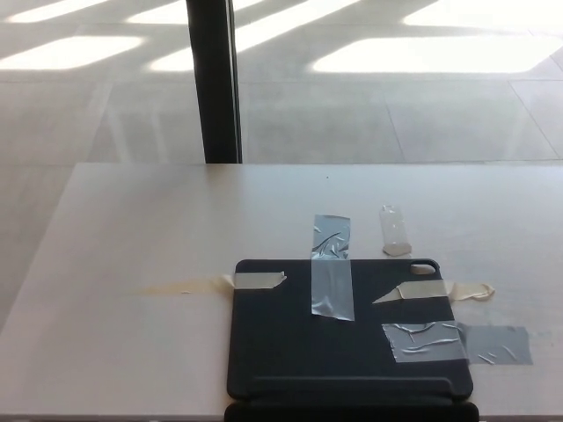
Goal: The robot uses its right hand to open a folded tablet cover kept in the middle of the desk
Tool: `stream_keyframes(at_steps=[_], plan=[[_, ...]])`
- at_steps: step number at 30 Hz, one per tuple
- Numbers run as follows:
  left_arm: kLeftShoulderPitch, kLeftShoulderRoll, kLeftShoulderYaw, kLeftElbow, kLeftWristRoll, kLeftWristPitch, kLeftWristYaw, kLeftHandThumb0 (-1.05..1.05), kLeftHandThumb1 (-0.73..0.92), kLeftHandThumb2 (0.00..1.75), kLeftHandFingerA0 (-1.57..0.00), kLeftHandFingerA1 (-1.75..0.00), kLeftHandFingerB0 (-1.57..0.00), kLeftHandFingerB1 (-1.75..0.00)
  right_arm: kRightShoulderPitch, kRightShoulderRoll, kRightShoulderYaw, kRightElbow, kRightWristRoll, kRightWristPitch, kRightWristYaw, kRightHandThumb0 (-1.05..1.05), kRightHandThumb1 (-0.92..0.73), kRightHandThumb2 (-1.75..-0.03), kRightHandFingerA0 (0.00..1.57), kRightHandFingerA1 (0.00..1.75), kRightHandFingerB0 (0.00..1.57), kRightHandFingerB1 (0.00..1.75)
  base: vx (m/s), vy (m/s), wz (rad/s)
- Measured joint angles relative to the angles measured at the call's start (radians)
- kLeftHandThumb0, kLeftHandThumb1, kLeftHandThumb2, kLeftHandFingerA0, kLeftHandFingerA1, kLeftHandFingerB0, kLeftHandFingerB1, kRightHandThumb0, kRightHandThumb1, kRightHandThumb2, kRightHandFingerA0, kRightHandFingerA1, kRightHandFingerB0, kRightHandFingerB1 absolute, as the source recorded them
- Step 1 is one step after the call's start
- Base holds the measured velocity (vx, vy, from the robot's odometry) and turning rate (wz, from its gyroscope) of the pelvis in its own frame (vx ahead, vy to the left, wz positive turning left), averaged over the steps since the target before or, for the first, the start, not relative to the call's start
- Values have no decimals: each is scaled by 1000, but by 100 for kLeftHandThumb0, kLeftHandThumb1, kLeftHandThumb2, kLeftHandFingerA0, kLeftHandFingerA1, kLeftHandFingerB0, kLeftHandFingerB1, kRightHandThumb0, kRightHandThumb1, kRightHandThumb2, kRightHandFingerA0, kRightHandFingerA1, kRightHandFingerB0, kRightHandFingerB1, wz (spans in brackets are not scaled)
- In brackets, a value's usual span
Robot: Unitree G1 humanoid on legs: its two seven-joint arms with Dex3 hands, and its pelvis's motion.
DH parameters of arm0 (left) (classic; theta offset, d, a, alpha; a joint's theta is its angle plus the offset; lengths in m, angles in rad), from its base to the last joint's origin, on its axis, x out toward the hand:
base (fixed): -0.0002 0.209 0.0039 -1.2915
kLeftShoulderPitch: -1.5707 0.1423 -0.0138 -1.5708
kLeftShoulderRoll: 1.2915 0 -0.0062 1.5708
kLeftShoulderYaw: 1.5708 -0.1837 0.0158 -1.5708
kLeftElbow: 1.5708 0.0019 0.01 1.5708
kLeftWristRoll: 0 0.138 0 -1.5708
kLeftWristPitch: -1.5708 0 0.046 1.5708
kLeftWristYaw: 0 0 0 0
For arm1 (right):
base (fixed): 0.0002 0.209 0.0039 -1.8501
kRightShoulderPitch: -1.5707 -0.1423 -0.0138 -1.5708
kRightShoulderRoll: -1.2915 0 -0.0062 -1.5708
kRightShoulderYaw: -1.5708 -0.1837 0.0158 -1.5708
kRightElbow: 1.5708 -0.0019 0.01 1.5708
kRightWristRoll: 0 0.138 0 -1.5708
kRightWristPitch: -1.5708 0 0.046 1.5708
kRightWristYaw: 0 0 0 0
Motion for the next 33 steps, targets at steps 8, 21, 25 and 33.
stream_keyframes(at_steps=[8,21,25,33], plan=[[1,-1,0,0,0,0,0,-52,46,58,-97,-86,-77,-79,-3,0,-192,130,67,-16,-37,-67,-41,-81,46,69,30,60,0,0,0],[2,-2,0,0,0,0,0,-54,32,84,-86,-87,-70,-79,-3,2,-513,376,168,-49,-132,-84,-70,-67,62,154,37,66,0,0,0],[5,-2,1,0,0,0,0,-52,48,57,-96,-86,-75,-79,-3,2,-625,465,197,-50,-175,-85,-78,-65,75,142,34,57,0,0,0],[14,-2,1,1,0,0,0,-52,48,58,-88,-85,-77,-83,-3,33,-813,610,242,-51,-266,-65,-61,-58,67,108,58,66,0,0,0]])
